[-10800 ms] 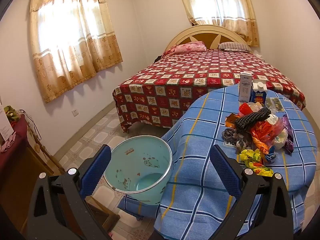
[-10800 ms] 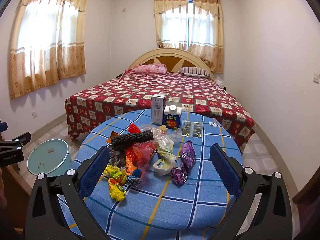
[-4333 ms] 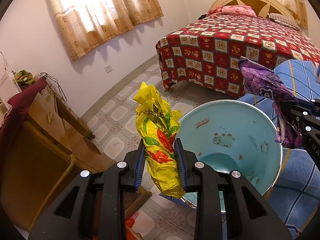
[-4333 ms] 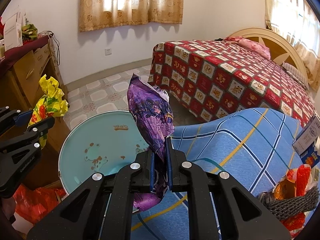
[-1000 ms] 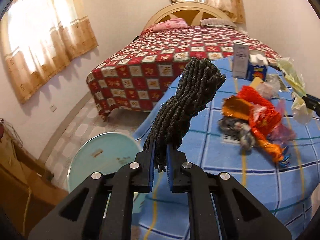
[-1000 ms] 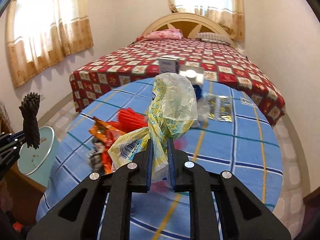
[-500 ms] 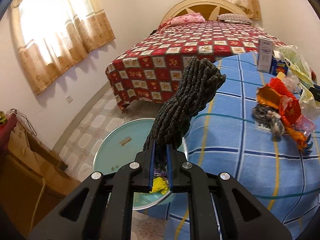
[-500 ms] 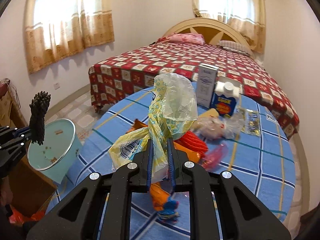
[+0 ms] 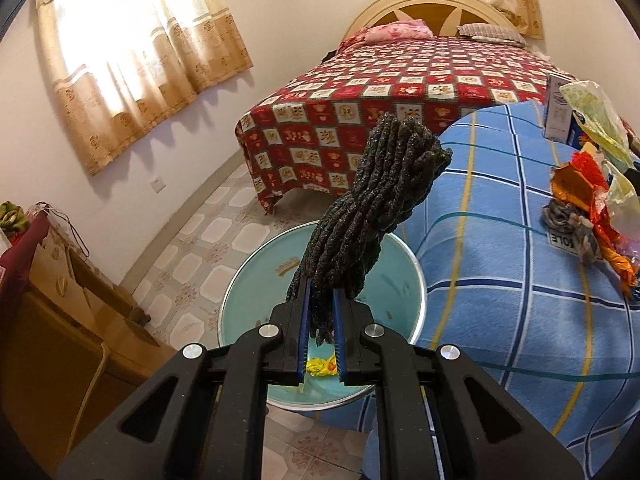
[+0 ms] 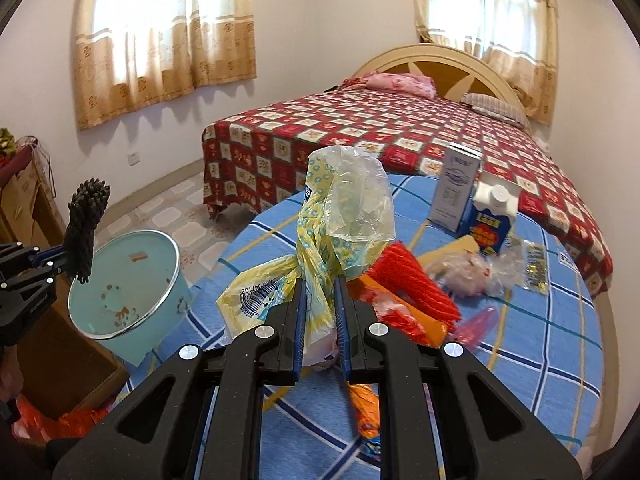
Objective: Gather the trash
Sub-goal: 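Carry the hair piece and clear bag over the blue bin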
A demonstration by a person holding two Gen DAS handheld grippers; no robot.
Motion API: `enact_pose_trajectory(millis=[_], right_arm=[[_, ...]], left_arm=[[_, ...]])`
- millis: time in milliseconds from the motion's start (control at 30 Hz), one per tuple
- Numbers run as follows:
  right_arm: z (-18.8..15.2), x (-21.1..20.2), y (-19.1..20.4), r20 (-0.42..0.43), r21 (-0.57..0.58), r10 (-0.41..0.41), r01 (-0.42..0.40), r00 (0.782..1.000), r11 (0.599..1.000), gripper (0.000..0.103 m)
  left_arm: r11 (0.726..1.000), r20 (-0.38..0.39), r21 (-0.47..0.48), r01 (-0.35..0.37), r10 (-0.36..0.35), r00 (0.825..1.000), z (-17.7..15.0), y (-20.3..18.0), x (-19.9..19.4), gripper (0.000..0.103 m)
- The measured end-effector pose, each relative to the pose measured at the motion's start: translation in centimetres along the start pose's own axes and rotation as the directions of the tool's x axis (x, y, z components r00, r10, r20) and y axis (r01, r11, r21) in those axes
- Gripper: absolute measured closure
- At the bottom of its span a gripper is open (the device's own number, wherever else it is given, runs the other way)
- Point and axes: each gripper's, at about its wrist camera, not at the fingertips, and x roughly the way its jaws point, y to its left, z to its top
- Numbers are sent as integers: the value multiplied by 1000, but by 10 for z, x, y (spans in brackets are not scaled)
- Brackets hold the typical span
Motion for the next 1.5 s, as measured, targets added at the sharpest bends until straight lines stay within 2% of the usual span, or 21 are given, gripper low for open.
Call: enact_pose_trajectory(millis=[733,1500], right_arm=[[14,22,59,-14,-100,81,-82,997,992,88],[23,52,127,-51,-210,158,-166,986,963,89]], left_arm=[[998,-40,-31,-62,61,997,-11,33,13,93],[986,-100,-83,-146,138,985,-25,77,33,93]])
